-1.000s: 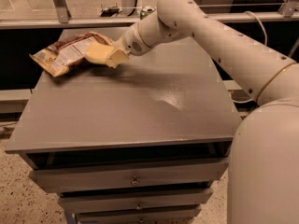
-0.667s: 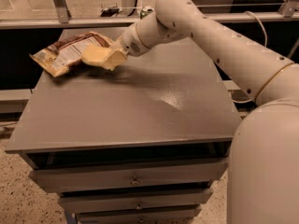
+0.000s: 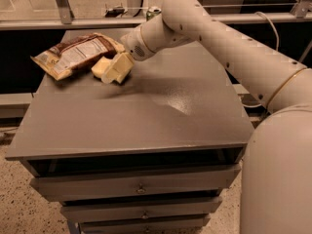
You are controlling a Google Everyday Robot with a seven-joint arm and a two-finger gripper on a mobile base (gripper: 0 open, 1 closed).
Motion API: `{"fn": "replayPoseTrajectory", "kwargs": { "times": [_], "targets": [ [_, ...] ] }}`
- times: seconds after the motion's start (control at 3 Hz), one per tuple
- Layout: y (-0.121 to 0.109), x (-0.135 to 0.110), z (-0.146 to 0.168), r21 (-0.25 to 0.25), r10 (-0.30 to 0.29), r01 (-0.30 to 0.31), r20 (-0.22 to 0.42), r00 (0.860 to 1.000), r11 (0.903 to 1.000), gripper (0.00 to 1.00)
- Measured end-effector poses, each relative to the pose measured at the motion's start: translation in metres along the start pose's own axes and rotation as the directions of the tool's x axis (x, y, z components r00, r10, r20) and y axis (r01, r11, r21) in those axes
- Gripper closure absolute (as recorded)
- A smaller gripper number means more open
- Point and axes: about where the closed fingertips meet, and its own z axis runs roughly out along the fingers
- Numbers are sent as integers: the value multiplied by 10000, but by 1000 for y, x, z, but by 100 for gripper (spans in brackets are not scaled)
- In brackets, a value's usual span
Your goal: Move sponge near brown chip bag
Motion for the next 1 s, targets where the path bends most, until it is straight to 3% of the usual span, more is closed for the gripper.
{"fn": "replayPoseTrajectory", "kwargs": {
  "times": [0.33,0.67,1.0],
  "targets": [
    [4,-1,-9,-3,94,-94,299,9995,10000,0],
    [0,13,-39,175,530,-554,1173,9917,9983,0],
    [-10,43,-94,606,1044,-1198,2130,9715,9909,0]
  ]
}}
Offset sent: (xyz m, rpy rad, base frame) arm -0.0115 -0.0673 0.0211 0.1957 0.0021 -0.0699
